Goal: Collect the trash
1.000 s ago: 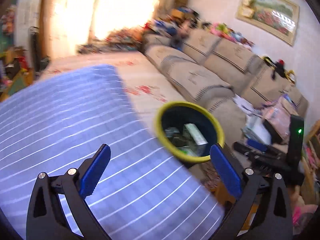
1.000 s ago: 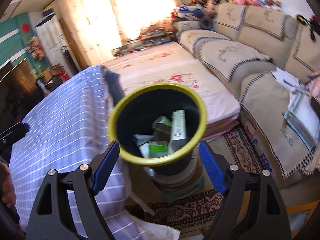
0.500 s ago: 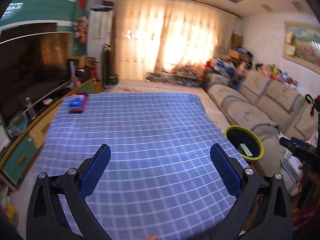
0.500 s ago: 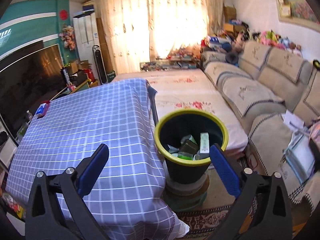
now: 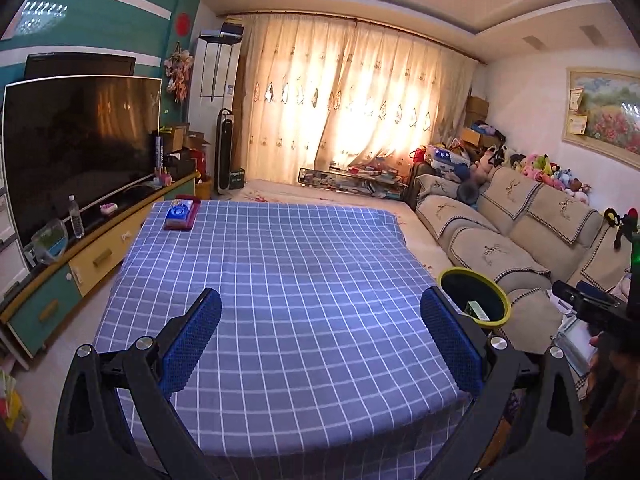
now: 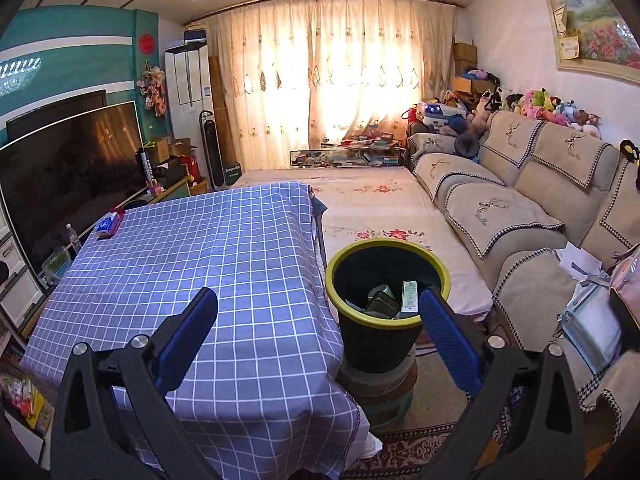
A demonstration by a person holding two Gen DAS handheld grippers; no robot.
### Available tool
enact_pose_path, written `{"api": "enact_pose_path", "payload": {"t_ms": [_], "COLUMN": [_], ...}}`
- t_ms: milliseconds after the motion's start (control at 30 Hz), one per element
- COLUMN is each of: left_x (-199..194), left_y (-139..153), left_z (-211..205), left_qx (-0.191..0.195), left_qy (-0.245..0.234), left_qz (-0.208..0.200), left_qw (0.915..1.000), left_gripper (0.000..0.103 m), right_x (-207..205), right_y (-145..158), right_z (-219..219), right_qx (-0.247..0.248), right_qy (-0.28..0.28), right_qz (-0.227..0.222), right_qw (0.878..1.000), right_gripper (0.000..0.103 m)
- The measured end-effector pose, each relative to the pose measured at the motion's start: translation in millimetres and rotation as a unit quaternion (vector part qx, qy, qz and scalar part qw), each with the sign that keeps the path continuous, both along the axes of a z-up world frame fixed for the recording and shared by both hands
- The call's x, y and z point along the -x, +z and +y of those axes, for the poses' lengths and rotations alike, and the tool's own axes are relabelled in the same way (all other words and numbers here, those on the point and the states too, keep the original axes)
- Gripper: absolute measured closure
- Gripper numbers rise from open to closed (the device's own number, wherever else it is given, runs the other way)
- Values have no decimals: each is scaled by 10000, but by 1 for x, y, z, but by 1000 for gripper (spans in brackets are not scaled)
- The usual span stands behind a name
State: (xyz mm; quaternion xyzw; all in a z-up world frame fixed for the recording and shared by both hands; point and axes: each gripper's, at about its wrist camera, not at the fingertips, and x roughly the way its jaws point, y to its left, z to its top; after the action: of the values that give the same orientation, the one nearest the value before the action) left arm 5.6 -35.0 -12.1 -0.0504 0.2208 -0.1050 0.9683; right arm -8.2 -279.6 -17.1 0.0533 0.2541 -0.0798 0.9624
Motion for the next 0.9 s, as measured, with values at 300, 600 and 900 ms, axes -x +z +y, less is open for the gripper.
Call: {"api": "enact_pose_path", "payload": {"t_ms": [300, 600, 900], "left_x": [5, -1, 0], "left_y": [4, -1, 1], "left_z": [5, 8, 8], "left_qx": [29, 121, 121], "left_qy": [191, 220, 251], "left_qz": [-70, 10, 2], "left_qw": [9998, 9997, 9996], "left_gripper": [5, 5, 5], "right_x": [-3, -2, -3], "right_y": [0, 1, 3], "right_z": [7, 13, 17], "right_qx": [-116, -119, -94], "right_qy": [133, 246, 318], "right_qz": [-63, -83, -110], "right_qw": [9998, 9996, 9994], "right_gripper": [7, 7, 7]}}
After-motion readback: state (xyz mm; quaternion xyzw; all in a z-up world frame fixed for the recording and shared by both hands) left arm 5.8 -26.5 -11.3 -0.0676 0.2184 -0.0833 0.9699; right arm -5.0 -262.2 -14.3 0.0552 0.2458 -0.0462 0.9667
